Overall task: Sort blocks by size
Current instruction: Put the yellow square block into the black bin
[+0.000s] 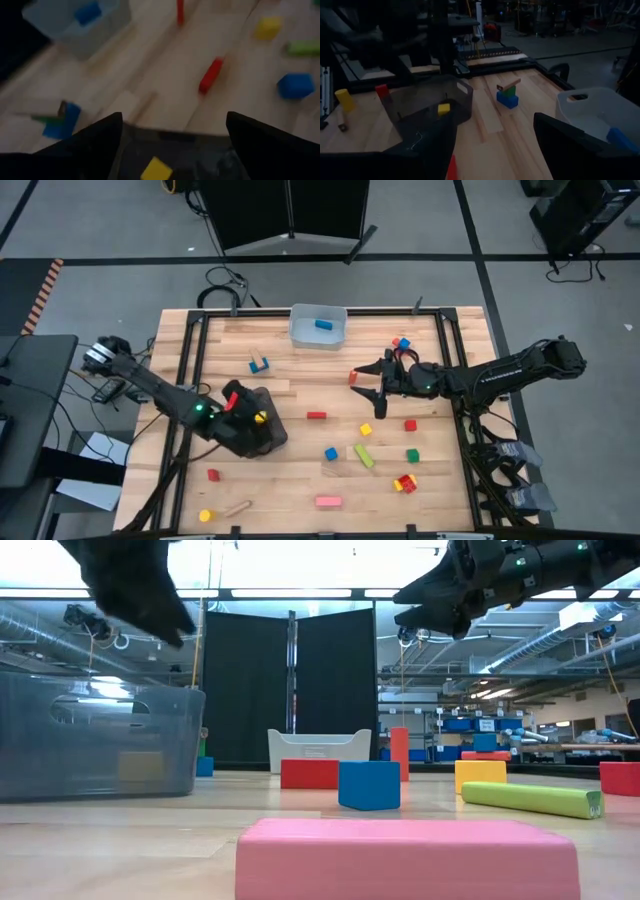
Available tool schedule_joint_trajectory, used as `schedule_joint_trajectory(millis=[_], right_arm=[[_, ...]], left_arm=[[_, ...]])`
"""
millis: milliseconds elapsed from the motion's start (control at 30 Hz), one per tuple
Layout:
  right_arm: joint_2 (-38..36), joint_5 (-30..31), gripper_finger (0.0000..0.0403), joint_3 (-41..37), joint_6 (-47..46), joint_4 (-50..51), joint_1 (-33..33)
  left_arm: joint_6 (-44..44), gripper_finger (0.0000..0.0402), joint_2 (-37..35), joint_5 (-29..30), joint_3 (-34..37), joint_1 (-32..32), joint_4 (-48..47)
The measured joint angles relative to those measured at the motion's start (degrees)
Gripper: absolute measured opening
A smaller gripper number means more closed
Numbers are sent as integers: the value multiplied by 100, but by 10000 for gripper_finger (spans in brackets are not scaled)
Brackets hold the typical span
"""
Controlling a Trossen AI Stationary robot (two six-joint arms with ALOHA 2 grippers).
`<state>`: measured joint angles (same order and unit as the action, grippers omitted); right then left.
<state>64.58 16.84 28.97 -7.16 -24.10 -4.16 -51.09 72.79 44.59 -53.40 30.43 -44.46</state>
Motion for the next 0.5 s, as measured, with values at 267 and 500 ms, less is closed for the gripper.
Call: schedule_joint_trajectory(millis=[267, 500], right_arm=[[0, 2, 274, 0, -124, 204, 0], [0, 207, 274, 0, -193, 300, 0]], left_arm=[[156, 324, -511, 810, -9, 481, 185], [106, 296, -576, 1975, -9, 1290, 414]])
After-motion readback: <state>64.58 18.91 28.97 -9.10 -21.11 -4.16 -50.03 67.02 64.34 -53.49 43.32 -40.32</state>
